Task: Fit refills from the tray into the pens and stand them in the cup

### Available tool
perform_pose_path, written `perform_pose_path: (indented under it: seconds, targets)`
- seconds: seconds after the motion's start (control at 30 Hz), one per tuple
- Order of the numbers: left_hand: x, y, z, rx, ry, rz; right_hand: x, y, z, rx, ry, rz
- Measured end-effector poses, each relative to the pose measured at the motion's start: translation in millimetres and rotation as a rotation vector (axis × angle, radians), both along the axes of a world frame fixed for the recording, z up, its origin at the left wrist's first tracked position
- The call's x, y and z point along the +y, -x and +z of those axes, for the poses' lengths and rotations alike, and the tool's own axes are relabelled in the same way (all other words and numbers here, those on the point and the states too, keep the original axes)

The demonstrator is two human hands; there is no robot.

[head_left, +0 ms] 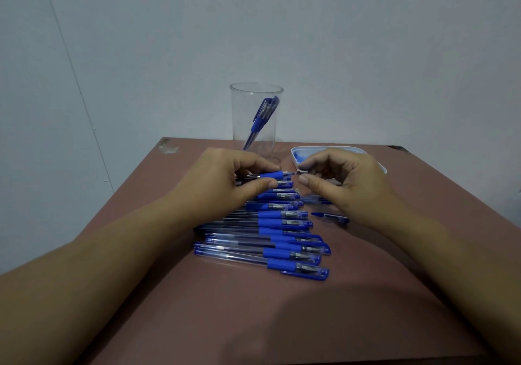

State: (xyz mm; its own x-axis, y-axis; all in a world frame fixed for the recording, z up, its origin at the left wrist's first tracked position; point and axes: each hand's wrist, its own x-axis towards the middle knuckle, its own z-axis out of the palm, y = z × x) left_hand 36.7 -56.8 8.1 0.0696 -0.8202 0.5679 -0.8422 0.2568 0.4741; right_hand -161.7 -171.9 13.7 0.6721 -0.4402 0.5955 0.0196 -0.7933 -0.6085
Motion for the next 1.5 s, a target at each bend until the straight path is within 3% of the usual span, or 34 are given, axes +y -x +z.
perform_pose_path:
  seconds: [0.3,0.77,1.5]
  targets:
    - [0,1,0,0.013,0.009,-0.029,-1,-1,0,0.053,-0.084,0.053]
    - [1,3,0,0.005,0.019,-0.031,-3,-5,-5,0.105,0.212,0.020]
    - [1,4,1,-0.018,0.007,-0.028,-12,-4,-7,0.067,0.317,0.012]
